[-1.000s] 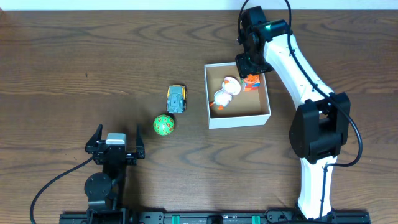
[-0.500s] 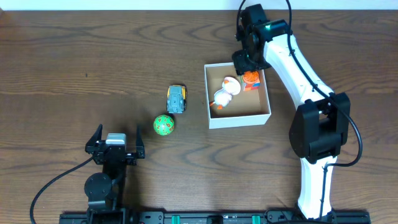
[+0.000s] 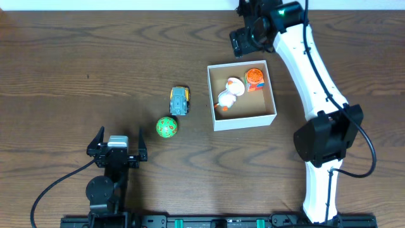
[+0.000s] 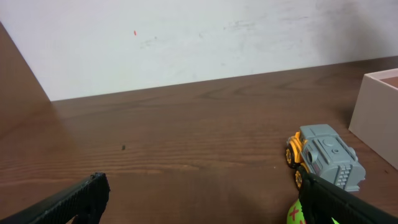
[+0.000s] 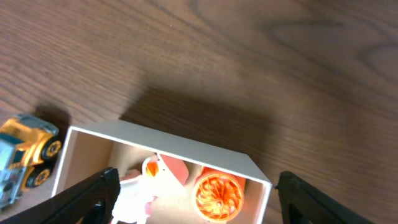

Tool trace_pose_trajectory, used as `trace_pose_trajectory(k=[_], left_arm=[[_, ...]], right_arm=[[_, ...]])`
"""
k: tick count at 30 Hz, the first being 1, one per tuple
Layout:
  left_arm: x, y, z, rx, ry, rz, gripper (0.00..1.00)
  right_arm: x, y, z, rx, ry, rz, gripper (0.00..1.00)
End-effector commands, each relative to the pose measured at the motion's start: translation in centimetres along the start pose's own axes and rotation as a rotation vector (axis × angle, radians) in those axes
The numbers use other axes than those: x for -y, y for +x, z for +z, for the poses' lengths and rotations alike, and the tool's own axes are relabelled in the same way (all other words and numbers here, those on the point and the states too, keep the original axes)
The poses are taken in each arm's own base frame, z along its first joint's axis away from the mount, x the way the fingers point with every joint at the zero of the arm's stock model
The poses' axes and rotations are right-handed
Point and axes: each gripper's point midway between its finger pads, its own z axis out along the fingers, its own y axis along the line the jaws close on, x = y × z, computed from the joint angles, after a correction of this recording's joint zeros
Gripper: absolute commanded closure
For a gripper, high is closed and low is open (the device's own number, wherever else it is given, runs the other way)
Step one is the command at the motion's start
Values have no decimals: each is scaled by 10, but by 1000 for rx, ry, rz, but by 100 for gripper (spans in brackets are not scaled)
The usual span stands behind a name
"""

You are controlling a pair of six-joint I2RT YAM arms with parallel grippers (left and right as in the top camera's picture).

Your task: Pack container

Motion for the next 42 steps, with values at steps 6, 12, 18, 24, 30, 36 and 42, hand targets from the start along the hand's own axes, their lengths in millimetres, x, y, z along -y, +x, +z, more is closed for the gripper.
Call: trace_pose_trajectory(k=[6,12,18,24,30,36,42], left_arm=[[3,16,1,-50,11,2,2],[3,16,1,-50,11,2,2],[3,16,1,-50,11,2,2],[3,16,1,-50,11,2,2],[3,16,1,-50,11,2,2],[3,16,1,-50,11,2,2],[3,16,1,-50,11,2,2]], right_arm=[[99,13,-66,3,414,146,5],[167,61,-76,-126,508,363,1],[203,92,-58,-187,401,527,1],[205,122,-24,-267,272,608,1],[204,136,3,-295,266,586,1],[213,119,9,-218,268,534,1],[225,97,17,-111,292,529,1]])
